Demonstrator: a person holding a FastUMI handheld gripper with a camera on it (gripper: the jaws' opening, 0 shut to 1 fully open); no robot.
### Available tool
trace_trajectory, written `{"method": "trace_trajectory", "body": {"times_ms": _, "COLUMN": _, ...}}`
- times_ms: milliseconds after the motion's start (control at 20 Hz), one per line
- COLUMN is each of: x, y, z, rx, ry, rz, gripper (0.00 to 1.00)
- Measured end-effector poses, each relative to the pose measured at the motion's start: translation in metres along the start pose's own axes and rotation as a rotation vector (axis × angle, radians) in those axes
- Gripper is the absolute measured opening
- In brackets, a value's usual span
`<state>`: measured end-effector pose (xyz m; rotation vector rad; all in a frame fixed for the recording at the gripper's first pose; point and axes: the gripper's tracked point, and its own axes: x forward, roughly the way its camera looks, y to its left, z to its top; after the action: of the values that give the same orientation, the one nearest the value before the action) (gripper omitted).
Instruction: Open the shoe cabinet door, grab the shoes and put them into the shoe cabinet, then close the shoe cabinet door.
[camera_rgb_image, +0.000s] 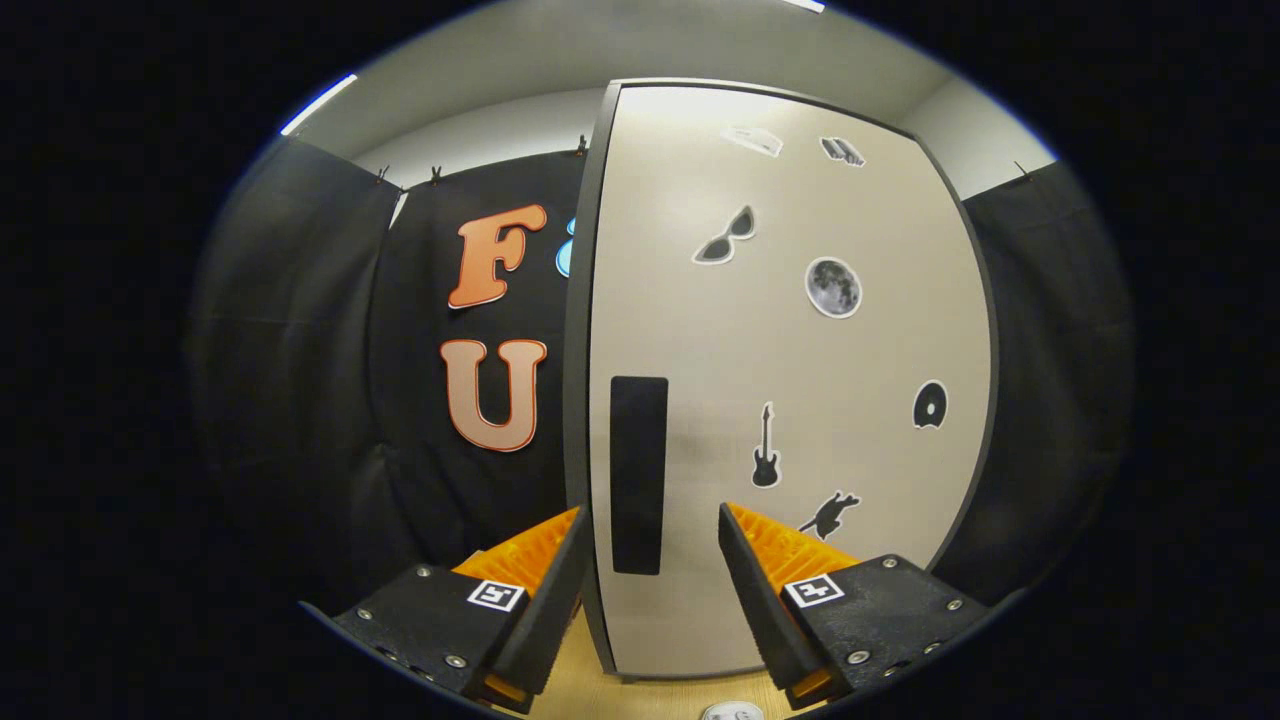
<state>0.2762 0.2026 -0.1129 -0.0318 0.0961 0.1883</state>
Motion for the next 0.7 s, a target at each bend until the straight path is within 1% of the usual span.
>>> {"method": "trace_trajectory", "body": {"times_ms": 150, "x": 0.022, "y": 0.002, "z": -0.001, "rx": -0.005, "ry": -0.005, "rz": -0.014, "gripper": 0.71}}
{"method": "trace_trajectory", "body": {"times_ms": 200, "x": 0.029, "y": 0.004, "z": -0.003, "rx": -0.006, "ry": 0.001, "rz": -0.013, "gripper": 0.67}}
{"method": "trace_trajectory", "body": {"times_ms": 250, "x": 0.034, "y": 0.007, "z": -0.004, "rx": -0.010, "ry": 0.007, "rz": -0.016, "gripper": 0.65}}
{"method": "trace_trajectory", "body": {"times_ms": 350, "x": 0.041, "y": 0.008, "z": -0.005, "rx": -0.021, "ry": 0.006, "rz": -0.024, "gripper": 0.57}}
{"method": "trace_trajectory", "body": {"times_ms": 400, "x": 0.042, "y": 0.009, "z": -0.005, "rx": -0.022, "ry": 0.007, "rz": -0.033, "gripper": 0.45}}
{"method": "trace_trajectory", "body": {"times_ms": 450, "x": 0.042, "y": 0.009, "z": -0.004, "rx": -0.016, "ry": -0.004, "rz": -0.041, "gripper": 0.39}}
{"method": "trace_trajectory", "body": {"times_ms": 550, "x": 0.041, "y": 0.010, "z": -0.005, "rx": 0.008, "ry": -0.002, "rz": -0.049, "gripper": 0.37}}
{"method": "trace_trajectory", "body": {"times_ms": 700, "x": 0.041, "y": 0.010, "z": -0.007, "rx": 0.033, "ry": 0.017, "rz": -0.037, "gripper": 0.28}}
